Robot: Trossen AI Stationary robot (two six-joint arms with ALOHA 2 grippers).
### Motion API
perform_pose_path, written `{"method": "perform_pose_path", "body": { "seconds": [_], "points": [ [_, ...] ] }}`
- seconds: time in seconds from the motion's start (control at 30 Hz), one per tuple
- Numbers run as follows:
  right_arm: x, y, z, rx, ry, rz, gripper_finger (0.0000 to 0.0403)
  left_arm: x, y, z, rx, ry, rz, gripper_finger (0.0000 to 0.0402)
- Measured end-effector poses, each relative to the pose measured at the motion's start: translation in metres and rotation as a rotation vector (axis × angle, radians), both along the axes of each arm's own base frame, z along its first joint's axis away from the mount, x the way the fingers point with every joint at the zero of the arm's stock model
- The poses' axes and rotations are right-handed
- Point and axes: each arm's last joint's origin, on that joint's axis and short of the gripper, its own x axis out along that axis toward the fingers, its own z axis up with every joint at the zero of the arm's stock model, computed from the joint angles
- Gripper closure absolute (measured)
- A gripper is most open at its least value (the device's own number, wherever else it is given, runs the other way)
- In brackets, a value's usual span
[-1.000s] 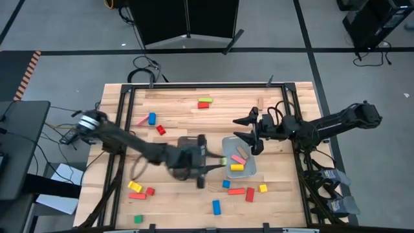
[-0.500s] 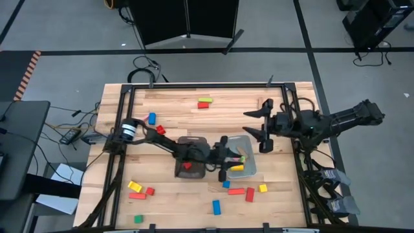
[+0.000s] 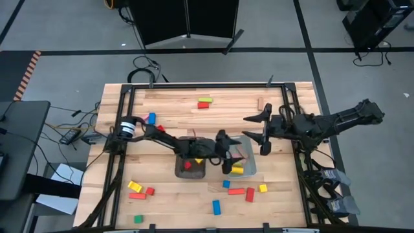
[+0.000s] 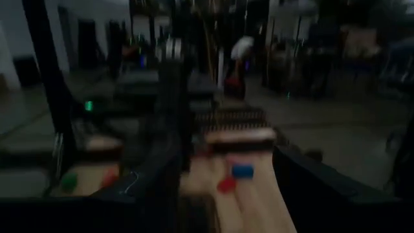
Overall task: Sort blocks by size
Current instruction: Put the small yellow block into the black bin
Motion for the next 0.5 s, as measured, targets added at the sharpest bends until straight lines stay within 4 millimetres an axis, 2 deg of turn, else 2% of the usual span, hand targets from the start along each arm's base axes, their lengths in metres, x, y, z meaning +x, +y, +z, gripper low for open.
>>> {"method": "perform_pose_path", "body": {
  "seconds": [0.07, 0.13, 0.33, 0.5],
  "points": [
    [-0.001, 0.002, -0.007, 0.011, 0.071, 0.015, 0.0149, -0.016, -0.003, 0.008, 0.019, -0.061, 0.035, 0.0052],
    [-0.002, 0.006, -0.014, 0.017, 0.138, 0.042, 0.0149, -0.041, -0.003, 0.015, 0.028, -0.125, 0.068, 0.0063],
    [-0.007, 0.027, -0.035, 0.058, 0.344, 0.246, 0.0149, -0.13, 0.009, 0.029, -0.003, -0.235, 0.09, 0.0111],
    [-0.007, 0.052, -0.059, 0.148, 0.541, 0.35, 0.0149, -0.179, 0.008, 0.04, 0.002, -0.288, 0.046, 0.0135]
  ]
}}
